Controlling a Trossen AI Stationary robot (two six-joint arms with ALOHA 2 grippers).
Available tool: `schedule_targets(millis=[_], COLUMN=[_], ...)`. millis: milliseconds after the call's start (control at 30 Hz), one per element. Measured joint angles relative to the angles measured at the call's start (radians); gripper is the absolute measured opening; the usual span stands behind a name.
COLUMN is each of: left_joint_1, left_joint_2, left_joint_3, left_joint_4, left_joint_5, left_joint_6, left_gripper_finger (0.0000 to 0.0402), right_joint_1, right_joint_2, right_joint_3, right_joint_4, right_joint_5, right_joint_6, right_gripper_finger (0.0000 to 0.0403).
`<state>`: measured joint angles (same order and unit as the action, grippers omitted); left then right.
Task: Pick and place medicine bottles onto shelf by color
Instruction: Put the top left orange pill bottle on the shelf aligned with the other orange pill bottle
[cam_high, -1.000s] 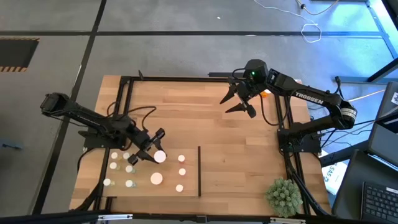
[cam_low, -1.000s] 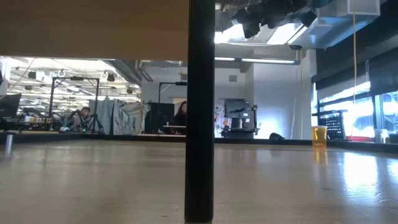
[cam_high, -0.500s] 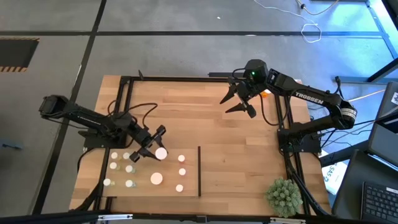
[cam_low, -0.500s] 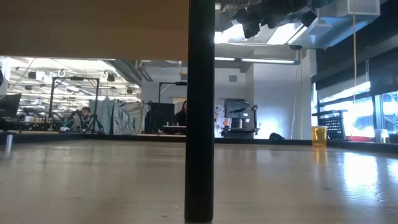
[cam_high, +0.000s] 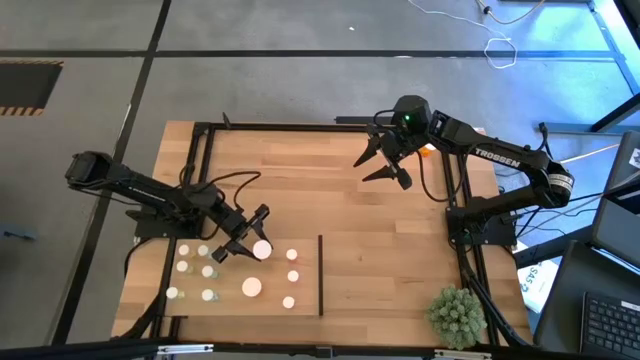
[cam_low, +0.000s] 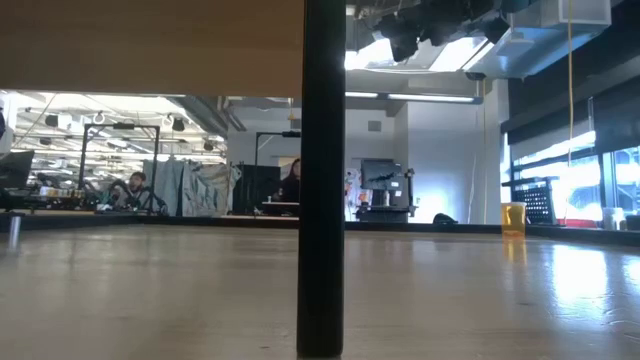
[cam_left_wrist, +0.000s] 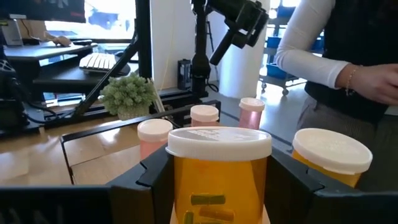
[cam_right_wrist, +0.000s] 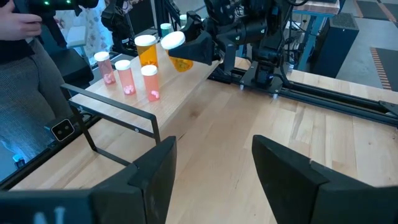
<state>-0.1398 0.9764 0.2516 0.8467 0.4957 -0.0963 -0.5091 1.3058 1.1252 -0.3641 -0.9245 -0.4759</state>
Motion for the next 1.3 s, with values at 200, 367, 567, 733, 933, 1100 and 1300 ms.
schedule_targets(millis=[200, 367, 567, 733, 933, 1100, 1300], left_joint_1=[0.0, 0.0, 0.0, -0.001, -0.001, -0.001, -0.001], left_joint_2=[0.0, 0.0, 0.0, 0.0, 0.0, 0.0, 0.0], left_joint_3=[0.0, 0.0, 0.0, 0.0, 0.0, 0.0, 0.0], left_joint_4=[-0.011, -0.037, -0.05, -0.071, -0.077, -0.077, -0.076], left_joint_5=[0.0, -0.004, -0.005, -0.006, -0.006, -0.001, 0.011], left_joint_6=[-0.009, -0.024, -0.024, -0.024, -0.024, -0.024, -0.024], left_gripper_finger=[0.0181, 0.0181, 0.0181, 0.0181, 0.0181, 0.0181, 0.0183], right_joint_1=[0.0, 0.0, 0.0, 0.0, 0.0, 0.0, 0.0], right_joint_2=[0.0, 0.0, 0.0, 0.0, 0.0, 0.0, 0.0], right_joint_3=[0.0, 0.0, 0.0, 0.0, 0.0, 0.0, 0.0], right_joint_4=[0.0, 0.0, 0.0, 0.0, 0.0, 0.0, 0.0], right_joint_5=[0.0, 0.0, 0.0, 0.0, 0.0, 0.0, 0.0], right_joint_6=[0.0, 0.0, 0.0, 0.0, 0.0, 0.0, 0.0], right_gripper_finger=[0.0213, 0.0213, 0.0213, 0.0213, 0.0213, 0.0213, 0.0213])
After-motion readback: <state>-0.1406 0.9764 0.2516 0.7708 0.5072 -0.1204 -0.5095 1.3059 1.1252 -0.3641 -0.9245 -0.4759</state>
